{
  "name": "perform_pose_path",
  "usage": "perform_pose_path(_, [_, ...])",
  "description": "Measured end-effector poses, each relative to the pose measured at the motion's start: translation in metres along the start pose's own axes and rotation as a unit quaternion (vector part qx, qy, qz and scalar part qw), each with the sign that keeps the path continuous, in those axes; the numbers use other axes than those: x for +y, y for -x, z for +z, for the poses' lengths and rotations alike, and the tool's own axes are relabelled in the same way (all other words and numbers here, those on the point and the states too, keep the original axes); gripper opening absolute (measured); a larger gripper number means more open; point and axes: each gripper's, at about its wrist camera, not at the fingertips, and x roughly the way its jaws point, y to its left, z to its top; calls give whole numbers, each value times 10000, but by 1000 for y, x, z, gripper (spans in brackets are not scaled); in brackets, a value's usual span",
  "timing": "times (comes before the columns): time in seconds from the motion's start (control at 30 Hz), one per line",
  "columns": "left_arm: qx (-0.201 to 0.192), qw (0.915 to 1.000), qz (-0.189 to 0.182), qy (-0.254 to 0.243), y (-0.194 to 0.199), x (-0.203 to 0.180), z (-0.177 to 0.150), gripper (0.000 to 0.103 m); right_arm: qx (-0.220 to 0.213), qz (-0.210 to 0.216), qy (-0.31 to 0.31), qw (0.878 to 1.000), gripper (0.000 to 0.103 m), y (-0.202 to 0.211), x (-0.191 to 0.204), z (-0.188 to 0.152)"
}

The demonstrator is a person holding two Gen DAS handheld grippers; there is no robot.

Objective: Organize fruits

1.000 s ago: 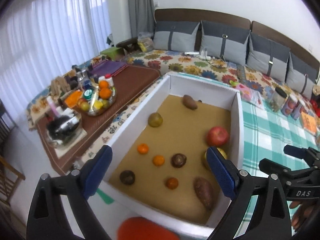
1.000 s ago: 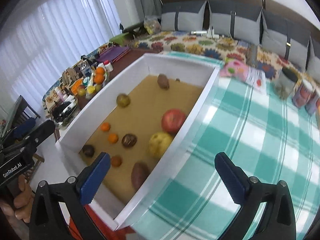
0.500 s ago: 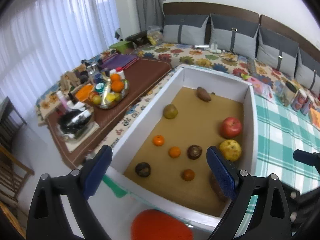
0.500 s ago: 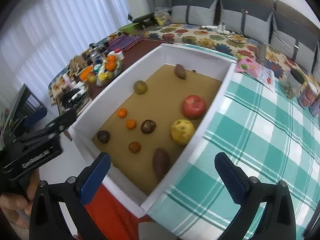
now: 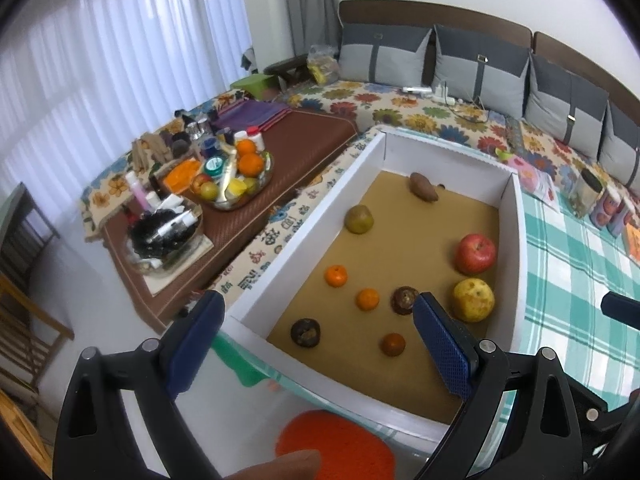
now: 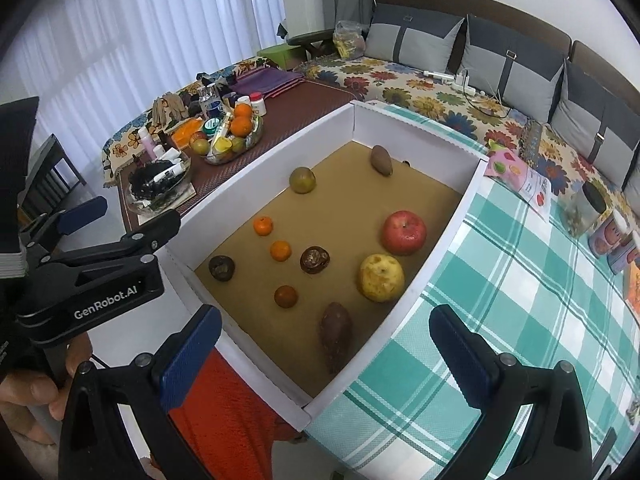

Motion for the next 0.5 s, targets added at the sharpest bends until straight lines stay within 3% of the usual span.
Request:
perform_pose_path(0.17, [-105,9997,182,-122,4,0,1,97,11,-30,39,10000,103,-2,1,1])
perform_pose_path(0.5, [26,10000,60,-17,1,-1,0,97,22,-134,69,9999,103,-4,-1,6])
